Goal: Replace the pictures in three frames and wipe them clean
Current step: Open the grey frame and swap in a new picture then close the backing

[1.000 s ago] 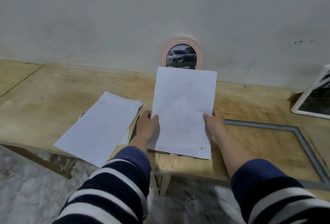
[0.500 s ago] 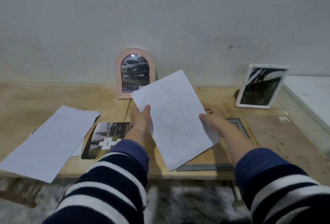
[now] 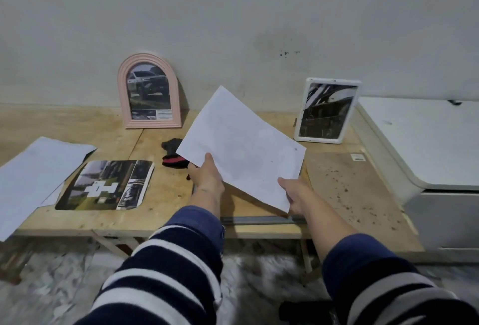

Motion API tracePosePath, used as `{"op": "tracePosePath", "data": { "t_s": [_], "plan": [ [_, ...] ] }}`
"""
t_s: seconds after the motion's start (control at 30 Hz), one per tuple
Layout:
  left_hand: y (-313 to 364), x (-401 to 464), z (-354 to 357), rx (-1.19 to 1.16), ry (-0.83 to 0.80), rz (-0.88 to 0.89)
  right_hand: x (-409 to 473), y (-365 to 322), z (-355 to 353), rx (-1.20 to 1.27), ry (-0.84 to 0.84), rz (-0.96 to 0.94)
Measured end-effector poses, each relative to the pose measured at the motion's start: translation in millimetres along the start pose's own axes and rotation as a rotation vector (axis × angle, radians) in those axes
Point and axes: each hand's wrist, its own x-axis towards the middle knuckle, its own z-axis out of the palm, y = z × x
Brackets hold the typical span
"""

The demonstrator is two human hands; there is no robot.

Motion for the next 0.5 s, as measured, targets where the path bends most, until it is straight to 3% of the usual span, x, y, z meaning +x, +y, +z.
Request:
{"op": "tracePosePath", "data": {
  "t_s": [0.17, 0.37, 0.5],
  "plan": [
    [-19.5, -12.6, -19.8, 0.297, 0.126, 0.087, 8.1, 1.1, -41.0, -0.239, 0.169, -0.136],
    [-24.2, -13.5, -49.9, 0.982, -0.025, 0.257, 21.9, 15.6, -53.7, -0.436, 0.174, -0.200],
    [-28.5, -17.2, -61.5, 1.430, 0.052, 0.246, 22.6, 18.7, -49.8, -0.548, 0.258, -0.253]
  ]
}}
